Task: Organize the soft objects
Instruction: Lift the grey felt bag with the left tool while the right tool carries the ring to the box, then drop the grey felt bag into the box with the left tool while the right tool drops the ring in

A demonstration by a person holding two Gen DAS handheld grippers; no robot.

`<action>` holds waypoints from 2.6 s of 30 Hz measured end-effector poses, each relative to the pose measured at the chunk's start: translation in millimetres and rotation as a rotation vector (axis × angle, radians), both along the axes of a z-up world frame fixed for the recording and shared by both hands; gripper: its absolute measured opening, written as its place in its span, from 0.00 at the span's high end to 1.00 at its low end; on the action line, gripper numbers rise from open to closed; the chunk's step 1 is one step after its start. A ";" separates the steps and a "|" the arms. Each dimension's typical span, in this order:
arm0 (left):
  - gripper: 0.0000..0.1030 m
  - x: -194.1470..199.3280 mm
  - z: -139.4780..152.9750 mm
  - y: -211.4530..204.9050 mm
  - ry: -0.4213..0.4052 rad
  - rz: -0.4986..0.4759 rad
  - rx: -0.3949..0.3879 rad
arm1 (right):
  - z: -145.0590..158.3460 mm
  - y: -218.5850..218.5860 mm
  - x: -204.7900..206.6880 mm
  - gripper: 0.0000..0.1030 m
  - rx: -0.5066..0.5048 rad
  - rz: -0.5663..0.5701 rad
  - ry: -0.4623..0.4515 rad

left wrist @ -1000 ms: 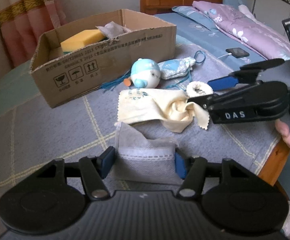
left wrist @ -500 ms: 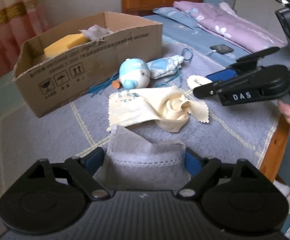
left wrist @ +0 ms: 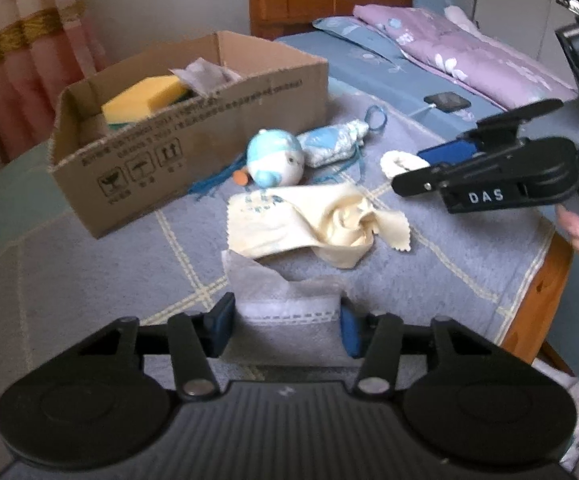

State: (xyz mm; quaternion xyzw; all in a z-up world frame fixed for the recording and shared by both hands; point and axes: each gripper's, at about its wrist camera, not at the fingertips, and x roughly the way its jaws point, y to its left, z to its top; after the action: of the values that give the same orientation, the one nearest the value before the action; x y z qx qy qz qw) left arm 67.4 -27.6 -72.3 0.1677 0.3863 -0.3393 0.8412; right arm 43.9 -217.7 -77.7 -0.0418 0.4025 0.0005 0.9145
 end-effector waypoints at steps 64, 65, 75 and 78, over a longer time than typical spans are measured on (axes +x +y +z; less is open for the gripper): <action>0.65 104.0 1.4 -26.3 0.128 0.284 -0.072 | 52.0 -15.1 43.6 0.58 0.122 0.108 -0.102; 0.66 101.8 5.2 -25.2 0.122 0.281 -0.076 | 53.1 -15.3 42.4 0.58 0.119 0.108 -0.106; 0.67 77.2 51.1 -21.0 0.042 0.237 -0.091 | 64.3 -13.0 31.3 0.58 0.101 0.117 -0.132; 0.67 76.3 73.2 -19.4 -0.006 0.237 -0.092 | 70.6 -12.4 30.3 0.58 0.096 0.128 -0.146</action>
State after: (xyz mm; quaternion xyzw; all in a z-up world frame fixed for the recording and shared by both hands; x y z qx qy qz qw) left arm 143.7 -46.9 0.9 0.0831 0.3850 -0.2545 0.8832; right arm 74.2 -230.1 -7.1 -0.0237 0.3306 0.0751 0.9405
